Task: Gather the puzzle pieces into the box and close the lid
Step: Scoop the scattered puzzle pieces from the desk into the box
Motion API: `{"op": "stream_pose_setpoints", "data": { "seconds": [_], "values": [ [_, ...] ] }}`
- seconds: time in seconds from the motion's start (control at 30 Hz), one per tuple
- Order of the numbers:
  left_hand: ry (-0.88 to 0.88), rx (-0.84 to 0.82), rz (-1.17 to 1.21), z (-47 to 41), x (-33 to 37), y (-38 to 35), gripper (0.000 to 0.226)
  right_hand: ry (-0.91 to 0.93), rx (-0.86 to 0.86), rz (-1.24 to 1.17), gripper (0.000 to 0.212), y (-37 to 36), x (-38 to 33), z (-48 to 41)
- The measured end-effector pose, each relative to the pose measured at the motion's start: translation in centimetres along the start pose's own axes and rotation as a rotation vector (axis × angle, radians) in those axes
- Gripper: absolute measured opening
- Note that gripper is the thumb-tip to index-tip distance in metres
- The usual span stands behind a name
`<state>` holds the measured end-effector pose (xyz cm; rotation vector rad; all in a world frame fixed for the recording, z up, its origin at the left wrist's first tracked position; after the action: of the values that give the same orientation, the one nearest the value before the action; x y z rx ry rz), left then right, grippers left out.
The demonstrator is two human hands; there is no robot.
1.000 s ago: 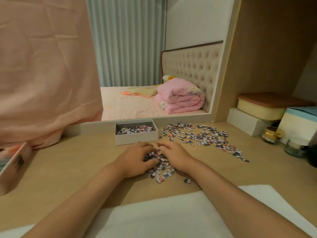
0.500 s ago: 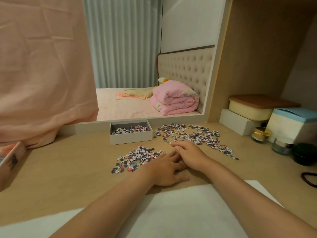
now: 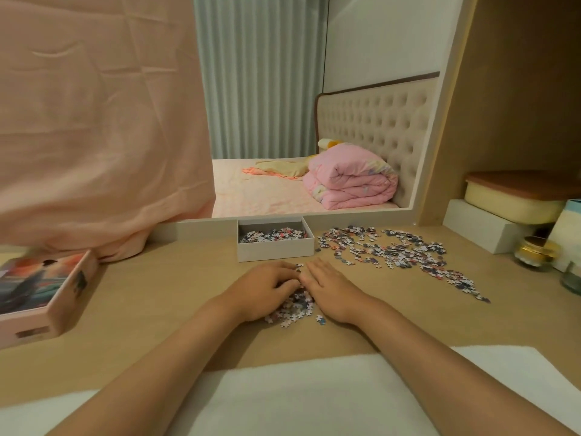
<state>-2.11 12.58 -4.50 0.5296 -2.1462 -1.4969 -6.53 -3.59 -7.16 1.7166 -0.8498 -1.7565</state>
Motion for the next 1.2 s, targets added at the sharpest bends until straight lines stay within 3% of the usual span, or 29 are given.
{"op": "stream_pose_setpoints", "data": {
  "seconds": [0.1, 0.23, 0.33, 0.4, 0.53, 0.73, 0.87, 1.03, 1.13, 1.2],
  "values": [
    [0.129, 0.088, 0.003, 0.7, -2.8, 0.7, 0.032, 0.074, 0.003, -0.037, 0.066, -1.8, -1.9, -1.2],
    [0.222, -0.089, -0.129, 1.2, -5.2, -0.6, 0.056, 0.109, 0.073, -0.299, 0.05, -2.5, -3.9, -2.8],
    [0.21, -0.192, -0.165, 1.2, -5.5, -1.5, 0.067, 0.142, 0.155, -0.204, 0.04, -1.4, -4.1, -3.4],
    [0.177, -0.238, -0.192, 0.7, -5.5, -1.9, 0.069, 0.157, 0.115, -0.118, 0.04, -0.8, -3.7, -3.7],
    [0.131, -0.189, -0.04, 0.0, -5.1, -1.5, 0.065, 0.225, -0.016, -0.117, 0.037, -0.9, -3.1, -3.5],
    [0.131, -0.115, 0.107, -0.8, -4.8, -0.5, 0.055, 0.173, 0.218, -0.346, 0.028, 1.0, -2.3, -4.6],
    [0.102, -0.153, 0.159, -1.0, -4.3, -0.4, 0.05, 0.143, -0.003, -0.115, 0.031, 1.4, -3.4, -5.3],
    [0.251, -0.18, 0.241, -0.9, -6.7, 1.8, 0.042, 0.089, -0.133, -0.213, 0.026, 3.3, -5.8, -6.4],
    [0.259, -0.268, 0.128, -0.8, -7.4, 3.3, 0.069, 0.09, -0.198, -0.043, 0.034, 3.5, -6.5, -6.8],
    [0.246, -0.411, -0.031, -0.6, -7.4, 3.6, 0.093, 0.038, -0.312, 0.03, 0.065, 2.9, -6.3, -6.5]
  ]
}}
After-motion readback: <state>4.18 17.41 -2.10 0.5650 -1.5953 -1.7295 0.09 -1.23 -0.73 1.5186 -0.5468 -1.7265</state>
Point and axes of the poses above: each hand's wrist, its own z-axis away from the middle knuckle, its own y-axis out of the back of the hand, x = y × z, the point moved 3 cm from there along -z, towards the middle knuckle, and after that the axes turned 15 degrees about -z, right-handed, at the moved point
